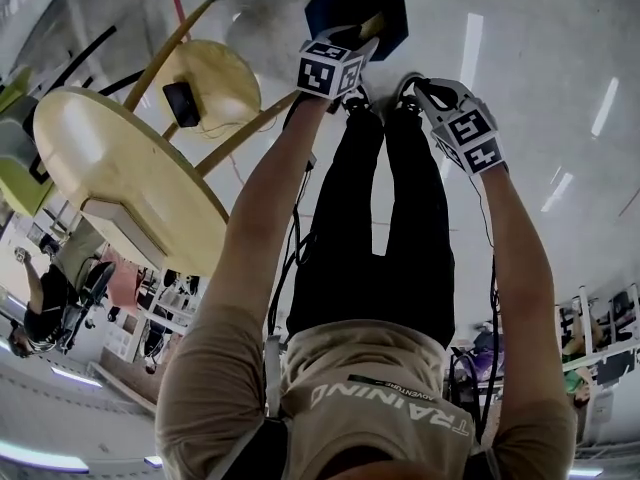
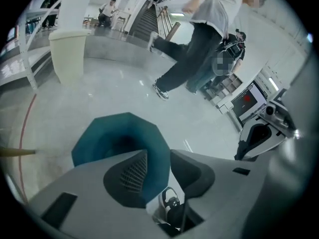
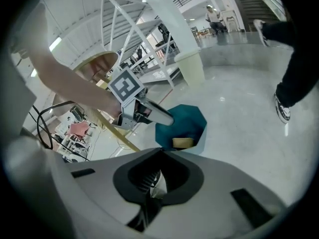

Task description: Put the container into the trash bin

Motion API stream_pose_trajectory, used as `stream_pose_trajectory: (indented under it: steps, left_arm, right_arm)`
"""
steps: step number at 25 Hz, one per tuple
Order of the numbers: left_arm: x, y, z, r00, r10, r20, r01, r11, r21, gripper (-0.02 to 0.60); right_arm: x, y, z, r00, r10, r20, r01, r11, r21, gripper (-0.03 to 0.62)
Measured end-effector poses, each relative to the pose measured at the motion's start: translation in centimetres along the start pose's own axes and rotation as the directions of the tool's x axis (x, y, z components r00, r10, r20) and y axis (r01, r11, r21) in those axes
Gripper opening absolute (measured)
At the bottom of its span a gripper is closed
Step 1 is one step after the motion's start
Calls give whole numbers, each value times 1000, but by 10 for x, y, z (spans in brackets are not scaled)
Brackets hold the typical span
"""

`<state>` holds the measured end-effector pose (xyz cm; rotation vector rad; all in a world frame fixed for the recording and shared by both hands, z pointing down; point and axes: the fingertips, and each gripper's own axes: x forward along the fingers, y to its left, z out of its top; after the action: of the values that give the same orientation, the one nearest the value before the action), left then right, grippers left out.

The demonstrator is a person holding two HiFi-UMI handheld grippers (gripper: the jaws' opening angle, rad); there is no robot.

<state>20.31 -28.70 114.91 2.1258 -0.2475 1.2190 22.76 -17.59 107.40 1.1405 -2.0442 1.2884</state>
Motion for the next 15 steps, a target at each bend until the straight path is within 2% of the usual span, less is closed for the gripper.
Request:
stream_pose_trajectory:
  steps: [3,6,7,10,13,15]
  left_arm:
    - [-13,-8,0,1000,-19,17,19,1000,-21,132]
    - [-36,-17,0,999,-40,30,41,999,-16,132]
    - [-45,-22,1,998,-47,38,47,999,-4,129]
    - [-82,-51,5,996,-60,71,56,997,54,18]
    - [-130,-92,14,990,-88,107,77,992,105,12]
    - [-165,-112,37,983,-91,161,67,987,146,3]
  right_arm:
    - [-9,8,13,1000,-9,29,9,1000,-3,-3]
    - [-16,18,37,997,-35,64,35,999,3,-3]
    - [-21,21,46,996,-49,78,49,999,2,-3]
    - [-45,38,63,990,-89,107,89,996,3,-3]
    - [-79,66,73,986,-118,118,119,993,-2,-3]
    - [-103,78,92,980,-138,146,143,989,-21,-3]
